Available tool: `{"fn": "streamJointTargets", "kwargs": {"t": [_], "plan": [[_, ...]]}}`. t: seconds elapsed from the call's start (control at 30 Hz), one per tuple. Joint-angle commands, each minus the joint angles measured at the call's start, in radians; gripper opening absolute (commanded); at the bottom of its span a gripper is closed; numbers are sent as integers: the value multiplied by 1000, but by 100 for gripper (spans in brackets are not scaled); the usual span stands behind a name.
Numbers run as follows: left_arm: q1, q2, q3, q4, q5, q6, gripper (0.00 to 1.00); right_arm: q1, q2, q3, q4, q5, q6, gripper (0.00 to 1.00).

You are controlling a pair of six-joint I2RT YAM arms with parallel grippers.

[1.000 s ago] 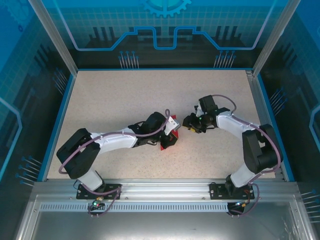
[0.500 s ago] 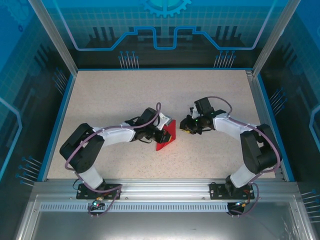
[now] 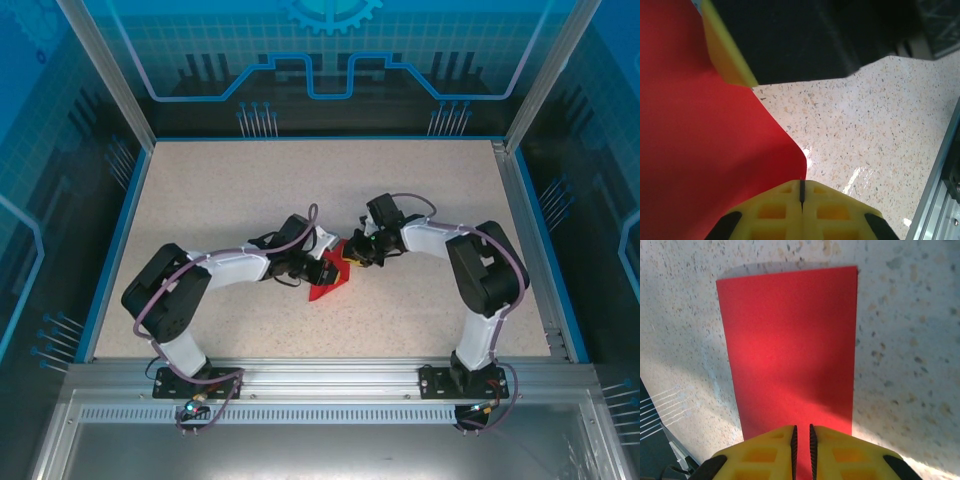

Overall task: Fold a paper plane with a square sheet of paper (pick it up from the middle)
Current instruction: Third fold the triangle at the center of the table.

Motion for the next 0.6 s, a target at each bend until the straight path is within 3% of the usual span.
{"fn": "streamJointTargets", "kwargs": {"t": [0.0, 0.57], "plan": [[11, 6, 18, -19, 40, -14, 2, 12, 42, 43, 10, -20, 8, 17], [55, 97, 124, -134, 150, -64, 5, 17, 175, 187, -213, 75, -230, 16]]}}
